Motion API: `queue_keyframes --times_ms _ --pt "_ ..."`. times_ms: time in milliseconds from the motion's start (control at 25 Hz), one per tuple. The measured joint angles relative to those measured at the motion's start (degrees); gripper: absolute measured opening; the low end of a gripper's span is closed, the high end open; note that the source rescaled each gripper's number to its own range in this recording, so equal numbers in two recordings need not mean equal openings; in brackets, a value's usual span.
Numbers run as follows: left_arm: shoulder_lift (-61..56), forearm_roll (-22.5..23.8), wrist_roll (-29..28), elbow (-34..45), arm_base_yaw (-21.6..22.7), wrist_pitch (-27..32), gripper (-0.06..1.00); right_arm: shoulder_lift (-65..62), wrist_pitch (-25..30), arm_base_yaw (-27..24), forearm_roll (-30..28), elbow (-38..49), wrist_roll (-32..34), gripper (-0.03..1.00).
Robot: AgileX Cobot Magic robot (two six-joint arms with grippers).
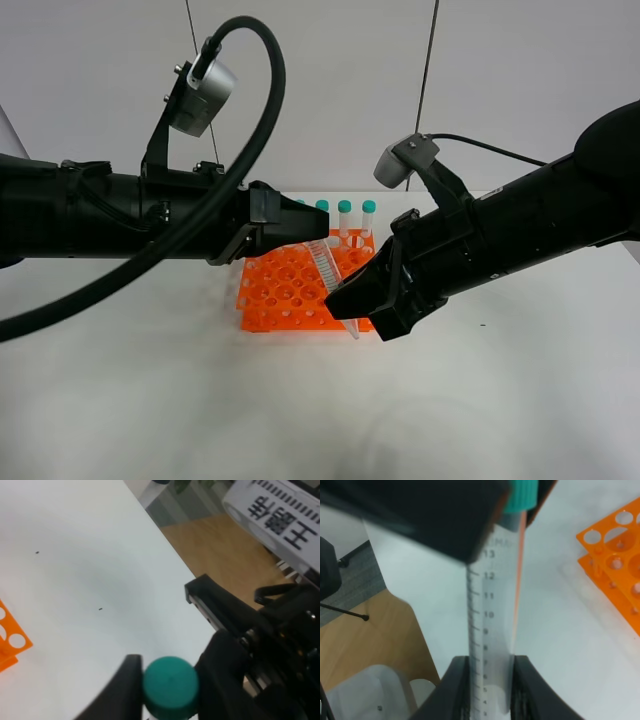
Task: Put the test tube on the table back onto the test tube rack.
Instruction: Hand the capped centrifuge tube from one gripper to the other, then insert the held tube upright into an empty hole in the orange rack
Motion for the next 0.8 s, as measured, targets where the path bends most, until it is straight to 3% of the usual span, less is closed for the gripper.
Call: queue_keyframes --times_ms 360,400,440,520,600,680,800 --pt "0.37 -0.23 0.00 0.00 0.00 -0.13 0.00 0.00 -1.09 0.25 -0.32 0.00 0.82 0.01" --pt "0.37 -0.23 0.00 0.00 0.00 -0.15 0.00 0.00 -1.19 0.25 -0.32 0.00 0.94 0.05" --pt "0.37 -0.17 0.00 0.00 0.00 -0.05 0.00 0.00 -1.88 0.25 -0.24 0.00 1.16 0.16" --pt "0.37 -0.06 0.00 0.00 0.00 0.38 0.00 0.00 -2.93 0.25 -0.12 0.00 1.30 0.53" --pt "0.37 0.00 0.00 0.00 0.00 0.30 0.00 0.00 -3.06 0.25 -0.07 0.00 1.30 0.81" --pt "0.37 0.00 0.00 0.00 0.00 -0.31 0.00 -0.05 -3.06 0.25 -0.07 0.00 1.36 0.93" --pt "0.37 0.00 0.00 0.00 0.00 -1.85 0.00 -0.78 -1.95 0.25 -0.49 0.00 2.63 0.98"
